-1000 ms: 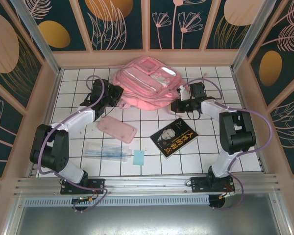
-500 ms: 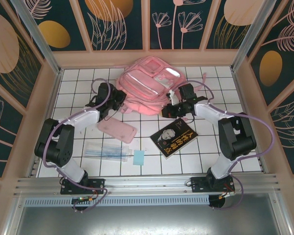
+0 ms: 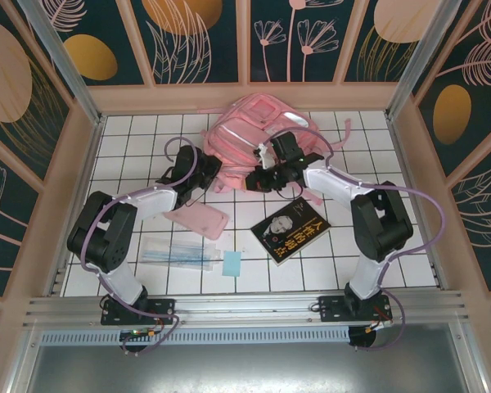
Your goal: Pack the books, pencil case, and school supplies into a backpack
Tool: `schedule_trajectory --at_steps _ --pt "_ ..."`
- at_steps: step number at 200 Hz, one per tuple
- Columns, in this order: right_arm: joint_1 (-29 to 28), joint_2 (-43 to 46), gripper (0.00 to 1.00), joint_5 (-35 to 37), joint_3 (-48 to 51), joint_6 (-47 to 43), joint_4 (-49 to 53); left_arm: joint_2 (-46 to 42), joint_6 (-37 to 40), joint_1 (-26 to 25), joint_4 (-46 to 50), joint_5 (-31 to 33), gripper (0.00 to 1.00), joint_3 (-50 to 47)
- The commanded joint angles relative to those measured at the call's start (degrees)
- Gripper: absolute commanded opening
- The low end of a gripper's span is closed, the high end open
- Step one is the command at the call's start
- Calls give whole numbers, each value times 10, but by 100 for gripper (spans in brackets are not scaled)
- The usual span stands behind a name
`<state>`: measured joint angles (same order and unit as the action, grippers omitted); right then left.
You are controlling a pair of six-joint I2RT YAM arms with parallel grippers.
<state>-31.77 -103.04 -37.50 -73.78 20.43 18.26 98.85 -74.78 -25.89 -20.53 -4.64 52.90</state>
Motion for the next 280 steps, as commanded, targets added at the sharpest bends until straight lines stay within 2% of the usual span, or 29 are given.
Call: schedule_trajectory --at_steps 1,29,59,74,80,85,98,123,151,159,188,203,217,230,247,280 --pt "-30 -31 0 -44 -63 19 -50 8 -21 -16 -77 -8 0 -1" --pt "-45 -62 0 -53 -108 23 -51 2 -21 -17 -77 -5 0 -1" --pt "-37 -42 0 -23 -81 22 -43 -3 -5 -17 -60 17 0 -2" --pt "-30 -21 31 -11 -54 28 -46 -3 -2 -16 -57 20 0 0" --pt "-26 -11 55 -6 -43 30 -46 -3 -1 -16 -57 20 0 1" --pt "-25 -2 67 -2 -36 31 -44 -3 -2 -16 -57 19 0 1" --pt "-19 20 75 13 -20 32 -34 1 -2 -16 -57 15 0 2" --pt "1 65 76 39 17 40 -11 -2 15 -16 -50 11 0 3" --pt "44 112 75 66 66 44 0 -30 80 -16 9 38 0 3" --pt "51 122 76 82 77 42 6 -41 99 -16 26 49 3 -2" --pt "72 136 76 153 115 51 0 -73 191 -16 103 77 22 1" --pt "84 130 76 184 132 81 -10 -91 243 -16 159 91 38 10" --pt "92 118 76 193 141 115 -19 -108 281 -16 214 111 59 17" --pt "92 111 76 192 154 136 -46 -124 309 -17 256 125 68 23" --pt "94 113 77 204 175 169 -86 -140 330 -17 292 125 74 25" --pt "99 110 77 220 193 229 -123 -134 314 -41 298 83 71 19"
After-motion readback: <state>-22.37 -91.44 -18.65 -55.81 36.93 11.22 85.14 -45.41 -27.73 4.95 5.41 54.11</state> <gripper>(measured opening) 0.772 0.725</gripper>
